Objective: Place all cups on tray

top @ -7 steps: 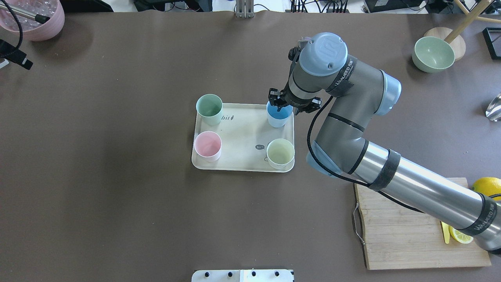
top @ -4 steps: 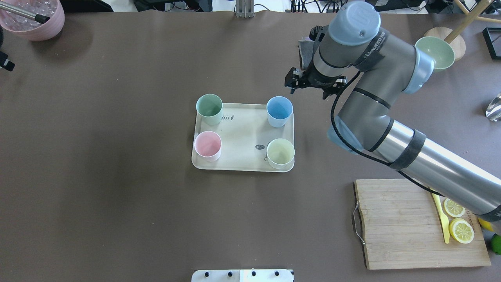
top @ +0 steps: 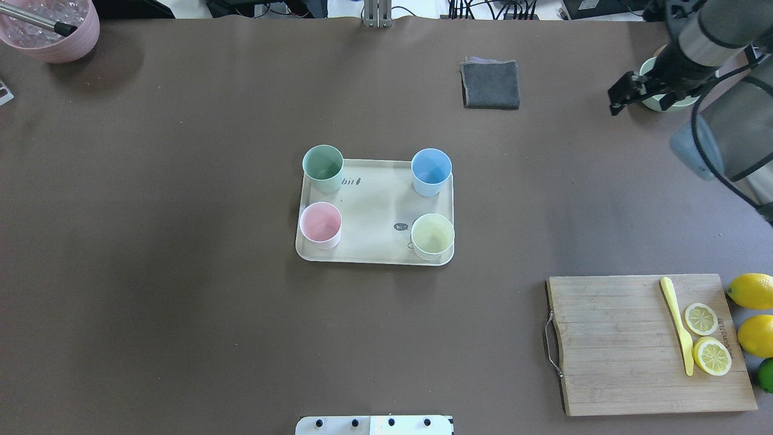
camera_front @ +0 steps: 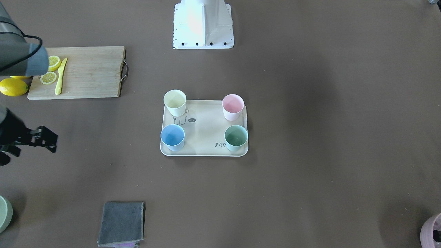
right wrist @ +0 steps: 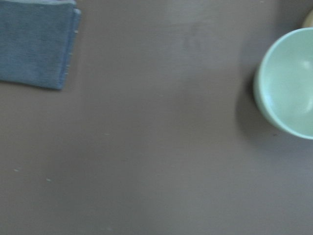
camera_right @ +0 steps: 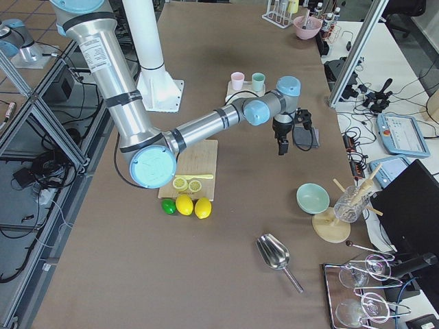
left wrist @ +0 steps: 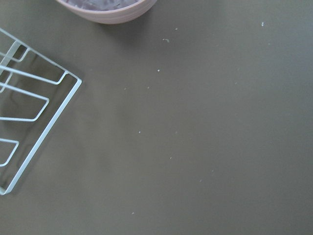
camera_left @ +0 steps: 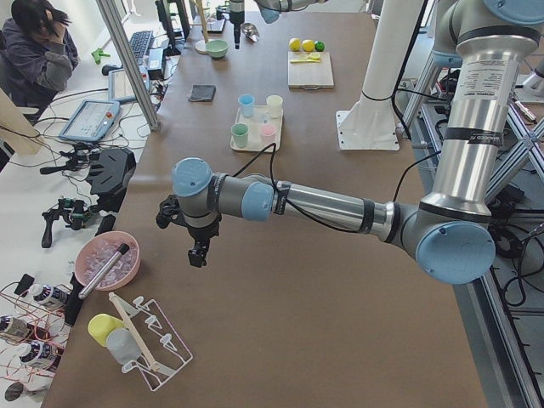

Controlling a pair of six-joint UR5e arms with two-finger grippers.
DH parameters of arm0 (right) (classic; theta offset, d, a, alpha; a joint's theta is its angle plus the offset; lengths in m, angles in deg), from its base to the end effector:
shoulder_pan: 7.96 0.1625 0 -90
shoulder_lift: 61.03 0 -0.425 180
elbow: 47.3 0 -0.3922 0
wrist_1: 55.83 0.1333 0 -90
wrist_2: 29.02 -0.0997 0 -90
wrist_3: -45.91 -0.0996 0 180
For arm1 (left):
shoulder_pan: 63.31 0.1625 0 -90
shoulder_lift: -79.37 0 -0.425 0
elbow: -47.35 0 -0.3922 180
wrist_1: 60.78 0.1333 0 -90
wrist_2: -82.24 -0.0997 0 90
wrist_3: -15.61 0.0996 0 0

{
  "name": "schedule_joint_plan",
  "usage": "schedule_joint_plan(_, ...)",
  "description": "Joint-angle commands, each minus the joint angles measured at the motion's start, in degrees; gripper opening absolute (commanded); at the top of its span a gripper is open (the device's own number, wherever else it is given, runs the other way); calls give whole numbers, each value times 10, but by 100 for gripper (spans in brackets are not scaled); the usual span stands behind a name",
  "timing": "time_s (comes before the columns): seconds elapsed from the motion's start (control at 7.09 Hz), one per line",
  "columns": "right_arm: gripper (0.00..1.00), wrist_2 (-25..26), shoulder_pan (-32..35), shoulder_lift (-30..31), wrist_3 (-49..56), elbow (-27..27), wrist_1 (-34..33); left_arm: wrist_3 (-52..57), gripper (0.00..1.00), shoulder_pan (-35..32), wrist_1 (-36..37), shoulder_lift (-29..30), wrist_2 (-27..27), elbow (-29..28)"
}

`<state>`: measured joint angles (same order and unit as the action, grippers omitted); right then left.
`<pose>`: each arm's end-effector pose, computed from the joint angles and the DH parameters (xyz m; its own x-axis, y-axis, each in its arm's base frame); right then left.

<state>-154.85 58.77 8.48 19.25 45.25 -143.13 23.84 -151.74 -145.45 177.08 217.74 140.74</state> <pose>-0.1818 -0.6126 0.4366 0.7355 -0.1237 0.6661 0.0289 0.9880 0.1515 -0.0472 -0.5496 0.5676 0.6876 0.2323 -0.6879 -0.1270 0.9713 0.2011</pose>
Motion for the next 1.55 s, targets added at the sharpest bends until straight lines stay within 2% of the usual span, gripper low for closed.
schedule_joint_plan(0.0,100,-27,100,50,212,1,-71,82,98,-25,58,-48,4,4)
schedule_joint_plan(0.14,100,-32,140,101,312,1,-76,82,98,-41,53,-57,6,13)
schedule_joint_plan(0.28,100,-34,184,132,353,-3,-76,81,98,-49,56,-57,4,13)
schedule_joint_plan(0.56,100,-29,219,191,360,1,-75,83,98,-48,55,-80,4,10)
schedule_joint_plan(0.99,100,-31,286,208,351,-10,-82,84,98,-58,55,-85,4,20)
schedule_joint_plan(1.41,100,-45,296,225,352,-7,-76,84,98,-68,53,-86,4,21)
